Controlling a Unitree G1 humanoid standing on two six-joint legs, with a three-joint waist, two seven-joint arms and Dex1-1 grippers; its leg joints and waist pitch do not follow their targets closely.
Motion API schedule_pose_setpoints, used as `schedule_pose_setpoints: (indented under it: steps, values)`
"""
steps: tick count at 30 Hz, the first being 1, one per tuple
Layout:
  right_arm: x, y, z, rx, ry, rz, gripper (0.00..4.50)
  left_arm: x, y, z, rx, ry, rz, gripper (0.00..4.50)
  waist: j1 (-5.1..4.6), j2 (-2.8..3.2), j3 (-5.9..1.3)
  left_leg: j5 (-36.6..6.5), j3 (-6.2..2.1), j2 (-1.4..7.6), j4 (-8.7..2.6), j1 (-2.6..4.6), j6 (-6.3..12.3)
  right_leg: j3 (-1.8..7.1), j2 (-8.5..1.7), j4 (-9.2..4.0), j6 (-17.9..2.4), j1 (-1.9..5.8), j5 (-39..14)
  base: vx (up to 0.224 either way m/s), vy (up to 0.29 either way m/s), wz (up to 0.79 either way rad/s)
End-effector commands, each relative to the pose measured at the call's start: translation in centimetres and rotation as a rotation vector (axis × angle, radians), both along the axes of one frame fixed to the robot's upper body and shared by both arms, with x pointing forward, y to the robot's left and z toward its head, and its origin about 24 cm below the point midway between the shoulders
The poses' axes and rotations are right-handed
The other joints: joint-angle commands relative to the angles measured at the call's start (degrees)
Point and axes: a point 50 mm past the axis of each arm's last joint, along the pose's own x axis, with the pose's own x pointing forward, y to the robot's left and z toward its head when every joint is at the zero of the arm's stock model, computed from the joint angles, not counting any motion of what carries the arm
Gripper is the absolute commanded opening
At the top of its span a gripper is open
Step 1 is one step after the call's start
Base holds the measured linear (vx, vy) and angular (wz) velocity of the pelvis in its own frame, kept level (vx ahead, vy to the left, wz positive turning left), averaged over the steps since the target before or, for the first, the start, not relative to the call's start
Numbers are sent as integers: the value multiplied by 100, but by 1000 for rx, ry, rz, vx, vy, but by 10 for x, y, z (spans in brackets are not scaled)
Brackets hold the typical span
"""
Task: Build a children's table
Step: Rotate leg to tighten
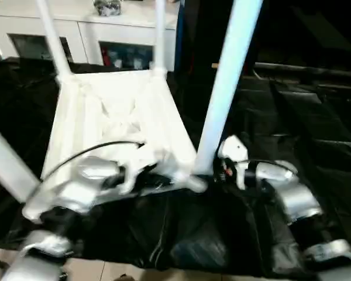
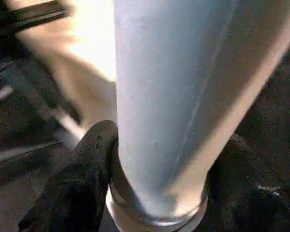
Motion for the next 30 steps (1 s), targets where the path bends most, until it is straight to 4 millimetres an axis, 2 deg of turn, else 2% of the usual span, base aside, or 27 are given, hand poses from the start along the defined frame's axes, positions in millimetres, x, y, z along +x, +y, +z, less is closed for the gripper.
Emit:
schedule_pose_setpoints:
  steps: [1,2,3,5,8,10,11,12,14,18,21,25,30]
  values:
    - [-4,39,-14,82,73,-52,254,16,-32,12,-67,-67,138,0,-52,11,-298,-1626,-12,111,-427,83,-29,236,-378,-519,-759,194,-2653,0,0,0]
    - [-3,45,-16,90,78,-92,254,18,-39,12,-69,-71,164,0,-81,-2,-303,-1709,-25,83,-415,91,-53,205,-376,-541,-673,206,-2876,0,0,0]
    - [-2,49,-16,91,80,-113,254,19,-43,12,-69,-74,178,0,-82,20,-312,-1736,-31,79,-413,95,-53,202,-382,-550,-654,206,-2937,0,0,0]
    - [1,57,-17,72,72,-170,254,21,-51,13,-70,-78,198,0,-116,13,-314,-1802,-41,74,-422,82,-27,178,-376,-575,-588,205,-2980,0,0,0]
    - [4,74,-13,78,45,-181,254,22,-65,16,-52,-106,193,0,-138,39,-324,-1834,-45,69,-418,79,6,175,-377,-582,-589,199,-2904,0,0,0]
    - [4,75,-11,92,45,-170,254,21,-66,17,-60,-104,175,0,-144,41,-333,-1820,-43,76,-423,64,50,181,-373,-571,-634,216,-2728,0,0,0]
    - [4,75,-10,103,45,-167,323,21,-66,18,-65,-102,167,0,-151,41,-333,-1814,-41,84,-429,57,69,187,-366,-552,-679,217,-2590,0,0,0]
    - [5,74,-9,106,44,-159,323,20,-65,19,-66,-103,156,0,-148,60,-336,-1805,-46,88,-434,57,67,187,-367,-538,-710,223,-2514,0,0,0]
    - [7,64,-5,79,18,-122,329,18,-59,20,-68,-110,103,0,-156,64,-339,-1826,-39,87,-433,52,92,191,-365,-526,-799,232,-2352,0,0,0]
    - [7,44,1,10,-31,-14,374,12,-46,20,-79,-87,15,0,-162,69,-350,-1764,-29,93,-422,37,156,195,-357,-494,-943,265,-2069,0,0,0]
    - [5,34,3,-17,-48,57,374,8,-40,20,-86,-80,-40,0,-163,77,-355,-1621,-22,107,-420,22,200,204,-368,-464,-1048,281,-1835,0,0,0]
    - [-2,12,7,-70,-60,217,374,1,-23,19,-65,-51,-138,0,-125,104,-360,-1489,-4,136,-400,44,298,212,-365,-423,-1239,277,-1461,0,0,0]
    - [-10,1,9,-70,-16,338,374,-5,-8,20,-52,-23,-225,0,-60,119,-359,-1416,4,152,-410,53,309,213,-356,-375,-1365,280,-1210,0,0,0]
